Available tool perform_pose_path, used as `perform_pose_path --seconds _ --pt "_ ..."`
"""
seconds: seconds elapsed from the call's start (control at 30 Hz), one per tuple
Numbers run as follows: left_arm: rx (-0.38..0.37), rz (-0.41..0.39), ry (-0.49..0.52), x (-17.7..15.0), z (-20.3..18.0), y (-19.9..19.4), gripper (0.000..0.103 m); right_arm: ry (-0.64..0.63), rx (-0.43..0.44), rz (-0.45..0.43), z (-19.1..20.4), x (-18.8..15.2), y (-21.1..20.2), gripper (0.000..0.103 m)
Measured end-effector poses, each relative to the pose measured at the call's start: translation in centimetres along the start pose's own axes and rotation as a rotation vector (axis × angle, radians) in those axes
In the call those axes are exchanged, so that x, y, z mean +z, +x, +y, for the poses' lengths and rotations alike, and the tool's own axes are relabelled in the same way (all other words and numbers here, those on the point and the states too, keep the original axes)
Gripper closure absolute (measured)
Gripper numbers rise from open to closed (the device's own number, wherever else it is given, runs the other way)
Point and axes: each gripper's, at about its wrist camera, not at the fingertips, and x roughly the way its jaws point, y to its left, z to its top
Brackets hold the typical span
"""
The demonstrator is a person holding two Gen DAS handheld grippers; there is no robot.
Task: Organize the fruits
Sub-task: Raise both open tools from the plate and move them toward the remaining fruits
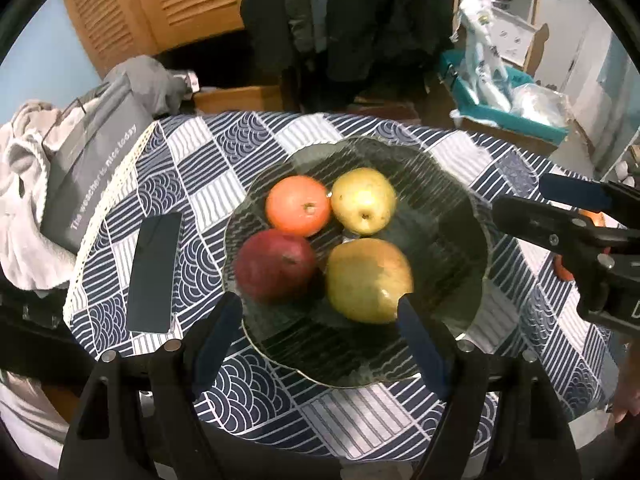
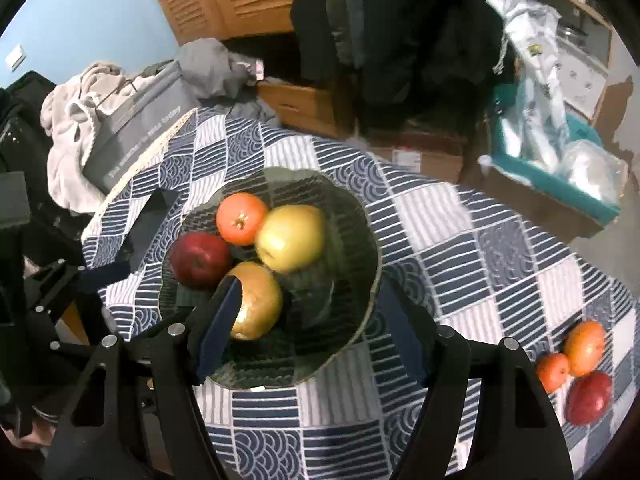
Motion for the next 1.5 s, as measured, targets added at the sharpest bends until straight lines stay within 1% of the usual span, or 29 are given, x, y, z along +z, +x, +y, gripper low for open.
perform_pose_path --seconds 0.1,0.23,0.4,0.7,0.83,0.93,1.13,1.37,1.5 --pt "-0.013 -0.020 0.002 0.2 -0.5 -1.0 0.022 -0.004 -0.019 -0.023 -0.2 -0.2 -1.3 0.031" --pt "-0.039 -0.049 0.006 0.7 -1.2 -2.5 0.022 -0.030 -0.091 -0.056 -0.4 -0.4 -3.4 0.031" --pt "-0.069 -0.076 0.026 1.0 -2.6 -4.0 0.022 -0.027 -0.149 -0.089 -1.4 -0.8 -6.0 0.031" --pt "-0.109 -0.115 0.078 1.5 -5.6 -6.0 0.022 0.025 -0.207 -0.143 -3.8 -1.8 -10.5 0.030" --pt "-0.132 -0.125 0.093 1.7 -6.9 -6.8 0.021 0.051 -0.221 -0.179 -5.0 -2.3 -12.7 0.026" --pt "-0.143 -0.133 0.111 1.7 -8.0 -7.2 0.018 0.058 -0.240 -0.200 -5.8 -2.9 -14.1 0.025" --pt "-0.160 -0.147 0.146 1.8 -10.2 -8.0 0.017 0.068 -0.305 -0.216 -7.6 -4.2 -16.1 0.023" --pt "-0.185 -0.140 0.174 1.9 -12.6 -8.3 0.017 0.083 -0.362 -0.229 -9.6 -5.9 -18.0 0.019" --pt "-0.199 -0.142 0.197 1.9 -14.1 -8.6 0.017 0.103 -0.386 -0.229 -11.0 -6.9 -18.7 0.019"
